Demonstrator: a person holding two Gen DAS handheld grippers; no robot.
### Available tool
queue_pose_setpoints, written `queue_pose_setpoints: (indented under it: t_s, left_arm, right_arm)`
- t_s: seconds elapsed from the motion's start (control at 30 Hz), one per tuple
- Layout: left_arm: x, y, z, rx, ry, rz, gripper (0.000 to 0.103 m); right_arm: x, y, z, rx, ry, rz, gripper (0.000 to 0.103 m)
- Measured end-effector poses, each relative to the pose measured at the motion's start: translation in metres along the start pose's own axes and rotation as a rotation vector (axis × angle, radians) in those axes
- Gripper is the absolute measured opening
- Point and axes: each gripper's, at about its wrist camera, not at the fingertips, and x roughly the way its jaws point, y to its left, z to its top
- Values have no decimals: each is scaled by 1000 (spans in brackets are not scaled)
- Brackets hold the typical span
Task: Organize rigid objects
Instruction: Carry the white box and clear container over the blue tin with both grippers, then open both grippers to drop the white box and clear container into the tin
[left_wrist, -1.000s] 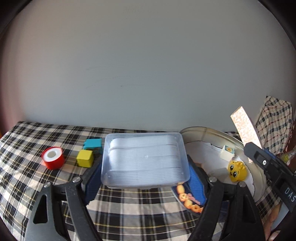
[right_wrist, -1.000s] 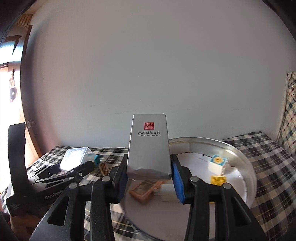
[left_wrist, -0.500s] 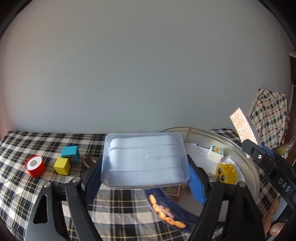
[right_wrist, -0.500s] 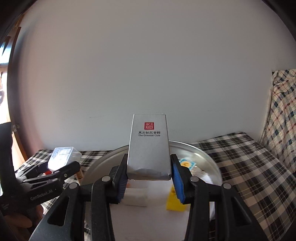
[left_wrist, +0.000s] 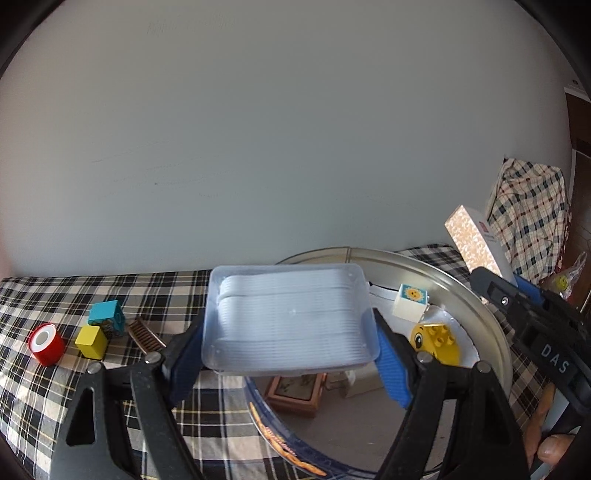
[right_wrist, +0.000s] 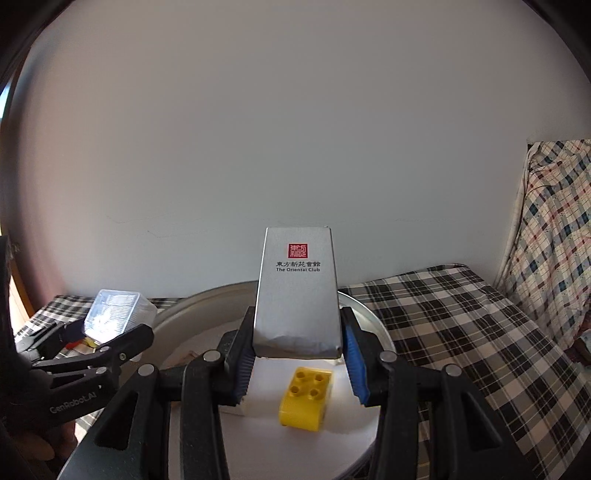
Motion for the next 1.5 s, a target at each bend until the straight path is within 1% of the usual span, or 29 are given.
queue_pose_setpoints:
  t_s: [0.17, 0.3, 0.53, 0.7, 0.8, 0.93, 1.17, 1.43, 1.5]
  left_arm:
    - [6, -9, -2, 15, 12, -9, 81]
    - [12, -16, -1, 22, 22, -12, 81]
    - [16, -26, -2, 45, 33, -19, 81]
    - [24, -29, -5, 56, 61, -14, 81]
    - [29, -30, -9, 67, 91, -13, 81]
    - [32, -29, -14, 63, 117, -15, 81]
    - [33, -34, -14, 83, 117, -3, 81]
    - [36, -38, -14, 105, 132, 14, 82]
    - [36, -38, -15, 121, 137, 20, 83]
  right_arm:
    - [4, -8, 2, 5, 8, -22, 45]
    - [11, -13, 0, 8, 36, -42, 45]
    - [21, -14, -3, -10, 65, -46, 45]
    - [31, -14, -7, -16, 96, -47, 45]
    - [40, -11, -11, -33, 132, -70, 45]
    - [42, -10, -13, -36, 145, -63, 45]
    - [48, -9, -15, -26, 175, -53, 45]
    - [51, -7, -17, -22, 188, -60, 46]
    - [56, -12, -17, -7, 203, -53, 50]
